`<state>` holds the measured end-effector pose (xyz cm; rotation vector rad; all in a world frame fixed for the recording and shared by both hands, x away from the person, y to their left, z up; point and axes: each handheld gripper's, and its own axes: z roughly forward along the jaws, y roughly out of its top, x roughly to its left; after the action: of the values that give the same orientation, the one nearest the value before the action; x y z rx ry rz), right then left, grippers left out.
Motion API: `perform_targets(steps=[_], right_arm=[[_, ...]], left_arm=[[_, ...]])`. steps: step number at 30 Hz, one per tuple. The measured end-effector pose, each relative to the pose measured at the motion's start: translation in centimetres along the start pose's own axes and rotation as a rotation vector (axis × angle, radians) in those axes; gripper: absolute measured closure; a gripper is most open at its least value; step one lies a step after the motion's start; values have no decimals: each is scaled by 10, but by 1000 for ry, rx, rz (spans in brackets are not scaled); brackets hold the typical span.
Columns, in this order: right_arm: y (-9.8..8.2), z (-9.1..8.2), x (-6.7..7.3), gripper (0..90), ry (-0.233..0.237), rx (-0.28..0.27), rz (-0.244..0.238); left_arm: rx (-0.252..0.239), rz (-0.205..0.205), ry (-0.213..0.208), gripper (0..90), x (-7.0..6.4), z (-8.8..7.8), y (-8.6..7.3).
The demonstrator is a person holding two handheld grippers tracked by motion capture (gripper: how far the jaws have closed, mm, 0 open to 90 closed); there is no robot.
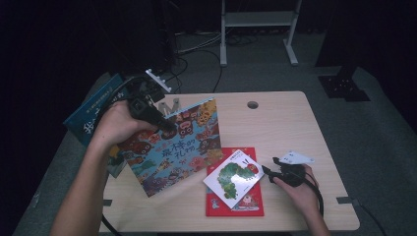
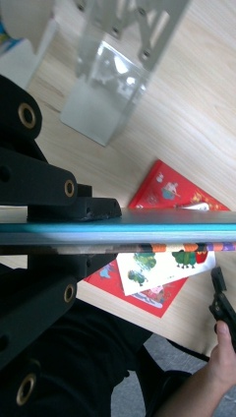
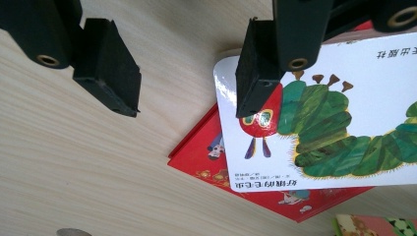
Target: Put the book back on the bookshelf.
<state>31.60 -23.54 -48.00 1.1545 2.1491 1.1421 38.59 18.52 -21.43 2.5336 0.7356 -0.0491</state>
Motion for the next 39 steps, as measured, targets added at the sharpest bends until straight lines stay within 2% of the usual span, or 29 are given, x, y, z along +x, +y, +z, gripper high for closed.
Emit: perform_targets(steps=[6, 15, 26, 32, 39], right_arm=[[1, 1, 1, 420, 2, -3, 0], [11, 3, 2, 420, 14, -7, -28], [18, 7, 4, 422, 37, -16, -42], [25, 11, 7, 422, 49, -22, -57], [25, 15, 8, 422, 56, -19, -66]], left_arm=[[3, -41, 27, 806, 6, -14, -23], [-23, -106, 65, 805, 12, -32, -60], [-26, -223, 138, 805, 22, -47, -103], [-10, -283, 190, 805, 27, -52, -122], [-27, -356, 231, 806, 34, -61, -139]])
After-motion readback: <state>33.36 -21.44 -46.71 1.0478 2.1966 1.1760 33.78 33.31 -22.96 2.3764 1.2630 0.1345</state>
